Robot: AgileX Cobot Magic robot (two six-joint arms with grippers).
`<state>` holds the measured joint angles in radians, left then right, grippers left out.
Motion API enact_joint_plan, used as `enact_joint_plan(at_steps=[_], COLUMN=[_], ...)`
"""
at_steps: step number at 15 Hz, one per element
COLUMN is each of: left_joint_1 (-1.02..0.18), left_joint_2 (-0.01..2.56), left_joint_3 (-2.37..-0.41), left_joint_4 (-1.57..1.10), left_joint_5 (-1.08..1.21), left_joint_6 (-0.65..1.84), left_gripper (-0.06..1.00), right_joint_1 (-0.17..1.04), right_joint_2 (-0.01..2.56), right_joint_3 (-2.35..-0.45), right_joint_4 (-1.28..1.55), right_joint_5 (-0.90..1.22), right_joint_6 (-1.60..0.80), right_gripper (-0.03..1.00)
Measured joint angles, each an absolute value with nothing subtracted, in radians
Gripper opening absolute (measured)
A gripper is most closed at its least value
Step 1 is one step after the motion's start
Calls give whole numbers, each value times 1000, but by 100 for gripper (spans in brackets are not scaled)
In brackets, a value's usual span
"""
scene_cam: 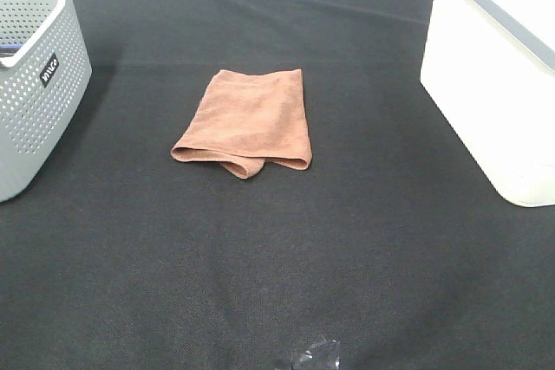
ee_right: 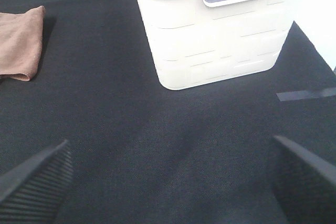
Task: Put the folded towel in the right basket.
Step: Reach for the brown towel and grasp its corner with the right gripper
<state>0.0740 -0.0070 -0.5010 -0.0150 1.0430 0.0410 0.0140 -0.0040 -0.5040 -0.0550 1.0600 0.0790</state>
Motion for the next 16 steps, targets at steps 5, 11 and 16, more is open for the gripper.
enact_joint_plan(at_steps=[5,11,16], left_joint_1=[74,74,74], left_joint_2=[-7,-7,-7], left_joint_3=[-501,-501,-501], left_joint_4=[-15,-15,-15], left_joint_5=[1043,1043,1043], left_joint_6=[41,41,41], left_gripper=[99,99,99], right_joint_1=[14,14,14], right_joint_2=[-4,-4,-4], right_joint_3=[-504,-504,-504], right_joint_4=[-55,-66,-76], right_joint_5=[1060,1060,1060], right_joint_6=[79,72,71], right_gripper=[96,96,96])
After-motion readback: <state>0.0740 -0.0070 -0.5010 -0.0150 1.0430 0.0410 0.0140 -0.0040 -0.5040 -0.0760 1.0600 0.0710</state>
